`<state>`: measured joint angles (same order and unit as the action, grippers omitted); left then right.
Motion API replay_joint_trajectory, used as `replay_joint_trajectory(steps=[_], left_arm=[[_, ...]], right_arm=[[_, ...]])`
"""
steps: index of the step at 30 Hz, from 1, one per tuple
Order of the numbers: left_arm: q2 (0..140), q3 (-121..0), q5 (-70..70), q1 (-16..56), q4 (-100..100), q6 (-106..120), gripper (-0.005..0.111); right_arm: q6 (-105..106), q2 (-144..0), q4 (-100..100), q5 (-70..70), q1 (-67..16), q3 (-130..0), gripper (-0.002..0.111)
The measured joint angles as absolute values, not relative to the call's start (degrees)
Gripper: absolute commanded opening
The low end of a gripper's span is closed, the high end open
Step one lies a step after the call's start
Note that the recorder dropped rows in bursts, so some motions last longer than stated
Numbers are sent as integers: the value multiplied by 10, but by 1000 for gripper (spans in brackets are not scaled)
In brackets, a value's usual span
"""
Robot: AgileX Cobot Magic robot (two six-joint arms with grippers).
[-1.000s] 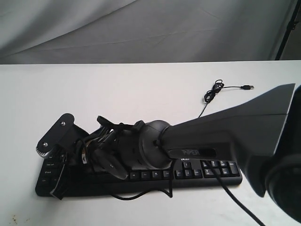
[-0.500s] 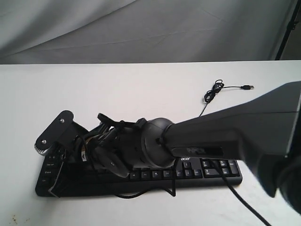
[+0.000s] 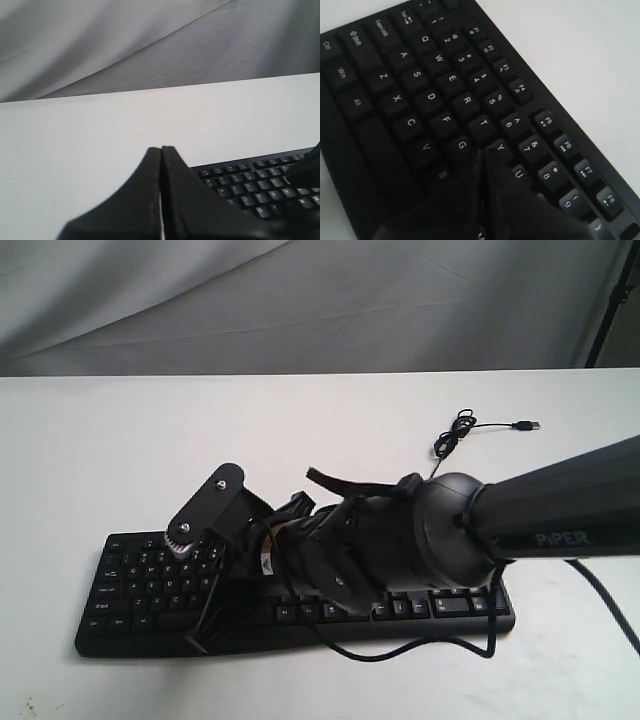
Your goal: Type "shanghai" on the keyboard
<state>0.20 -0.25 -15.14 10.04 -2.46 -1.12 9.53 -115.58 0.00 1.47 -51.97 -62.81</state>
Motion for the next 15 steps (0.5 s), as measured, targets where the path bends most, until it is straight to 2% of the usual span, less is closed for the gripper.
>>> replay_joint_trajectory(steps=[15], left_arm=[[2,-2,-151,100,-25,-11,0]], right_arm=[[97,-1169,0,44,-520,-624,0]])
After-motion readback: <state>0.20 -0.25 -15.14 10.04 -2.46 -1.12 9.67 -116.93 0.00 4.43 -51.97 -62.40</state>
